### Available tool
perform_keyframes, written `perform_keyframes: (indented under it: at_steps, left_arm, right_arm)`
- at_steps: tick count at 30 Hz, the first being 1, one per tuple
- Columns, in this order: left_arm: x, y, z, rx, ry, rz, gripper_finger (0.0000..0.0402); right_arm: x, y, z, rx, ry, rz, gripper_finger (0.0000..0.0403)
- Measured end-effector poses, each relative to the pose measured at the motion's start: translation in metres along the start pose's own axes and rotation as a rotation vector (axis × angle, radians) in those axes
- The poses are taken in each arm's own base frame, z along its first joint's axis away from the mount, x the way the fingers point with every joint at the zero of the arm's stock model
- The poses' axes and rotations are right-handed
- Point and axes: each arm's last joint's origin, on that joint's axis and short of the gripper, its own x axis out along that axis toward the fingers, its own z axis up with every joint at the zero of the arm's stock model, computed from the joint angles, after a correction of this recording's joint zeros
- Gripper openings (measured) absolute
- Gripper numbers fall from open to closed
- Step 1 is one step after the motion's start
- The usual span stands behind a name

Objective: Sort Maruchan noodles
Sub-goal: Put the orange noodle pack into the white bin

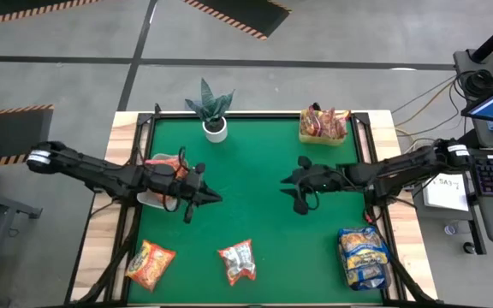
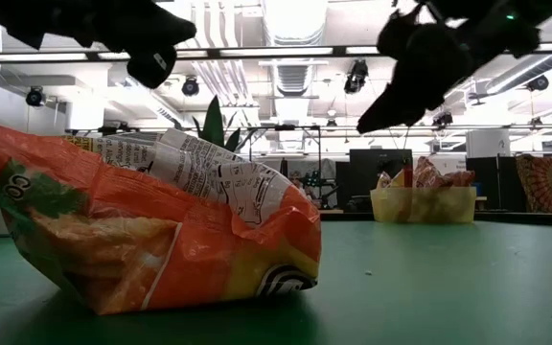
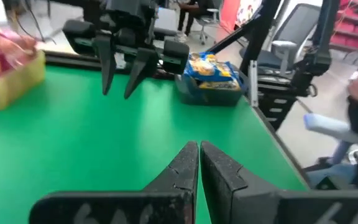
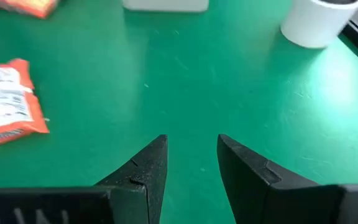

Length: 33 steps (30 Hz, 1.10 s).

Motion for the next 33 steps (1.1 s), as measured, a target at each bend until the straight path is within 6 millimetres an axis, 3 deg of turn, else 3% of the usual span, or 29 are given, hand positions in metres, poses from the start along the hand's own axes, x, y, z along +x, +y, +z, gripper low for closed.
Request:
perform_keyframes:
  at_steps: [6,12,17,25,33]
  left_arm:
    - [0.019,-0.019,0.01,-0.033,0.148,-0.037,0.0]
    - [0.038,-0.042,0.015,0.025,0.474,-0.033,0.0]
    - [0.059,-0.059,0.015,0.056,0.637,-0.03,0.0013]
    - [0.095,-0.083,-0.001,0.1,0.786,-0.042,0.009]
    - [0.141,-0.115,-0.023,0.207,0.902,0.021,0.0191]
  right_arm:
    - [-0.008,0.0,-0.005,-0.031,-0.108,0.018,0.0118]
    - [-0.034,-0.001,0.017,-0.106,-0.226,0.021,0.0111]
    - [-0.061,-0.004,0.028,-0.131,-0.266,0.02,0.0111]
    - [-0.092,-0.008,0.035,-0.173,-0.382,0.02,0.0107]
    - [-0.095,-0.01,0.029,-0.213,-0.371,0.013,0.0101]
